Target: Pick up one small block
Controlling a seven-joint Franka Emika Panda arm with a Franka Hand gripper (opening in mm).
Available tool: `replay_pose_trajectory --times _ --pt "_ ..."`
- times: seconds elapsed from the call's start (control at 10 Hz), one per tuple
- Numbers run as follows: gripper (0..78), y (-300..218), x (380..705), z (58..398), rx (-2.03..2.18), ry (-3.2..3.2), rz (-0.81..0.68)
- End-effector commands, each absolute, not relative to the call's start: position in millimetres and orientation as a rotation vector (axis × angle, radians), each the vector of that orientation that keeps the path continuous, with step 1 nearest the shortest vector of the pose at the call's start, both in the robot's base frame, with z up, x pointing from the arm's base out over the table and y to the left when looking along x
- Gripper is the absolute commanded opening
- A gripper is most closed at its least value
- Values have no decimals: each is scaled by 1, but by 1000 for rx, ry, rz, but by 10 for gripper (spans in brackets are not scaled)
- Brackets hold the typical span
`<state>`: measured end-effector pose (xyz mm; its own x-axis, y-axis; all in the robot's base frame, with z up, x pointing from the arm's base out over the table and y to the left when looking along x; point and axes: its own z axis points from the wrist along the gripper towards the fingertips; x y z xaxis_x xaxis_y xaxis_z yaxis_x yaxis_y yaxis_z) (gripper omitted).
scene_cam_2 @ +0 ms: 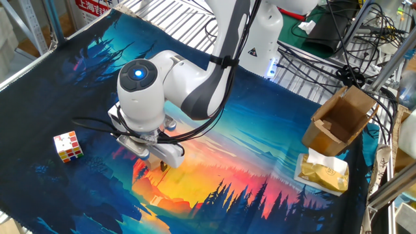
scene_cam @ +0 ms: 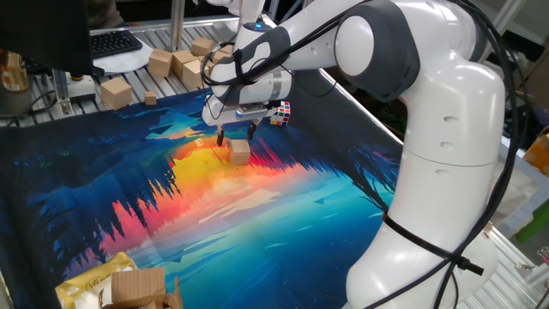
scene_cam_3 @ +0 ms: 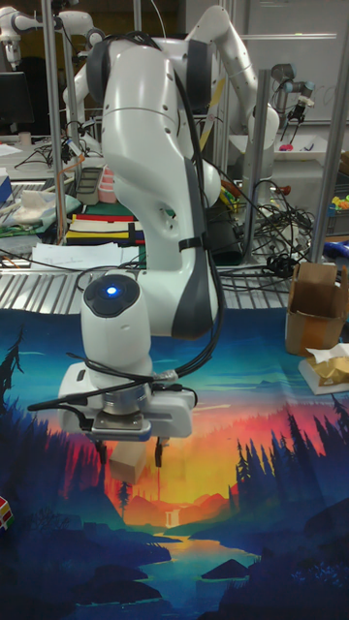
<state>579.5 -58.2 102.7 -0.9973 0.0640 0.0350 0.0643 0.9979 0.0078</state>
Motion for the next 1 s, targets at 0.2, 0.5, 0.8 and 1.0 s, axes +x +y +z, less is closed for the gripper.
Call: replay_pose_trajectory --times 0.2,0.5,0.8,1.0 --pt "775 -59 574 100 -83 -3115 -8" --pt "775 -63 570 97 -73 -3115 -9" --pt "775 -62 564 93 -90 -3115 -14" --pt "775 -59 559 91 -110 -3121 -14"
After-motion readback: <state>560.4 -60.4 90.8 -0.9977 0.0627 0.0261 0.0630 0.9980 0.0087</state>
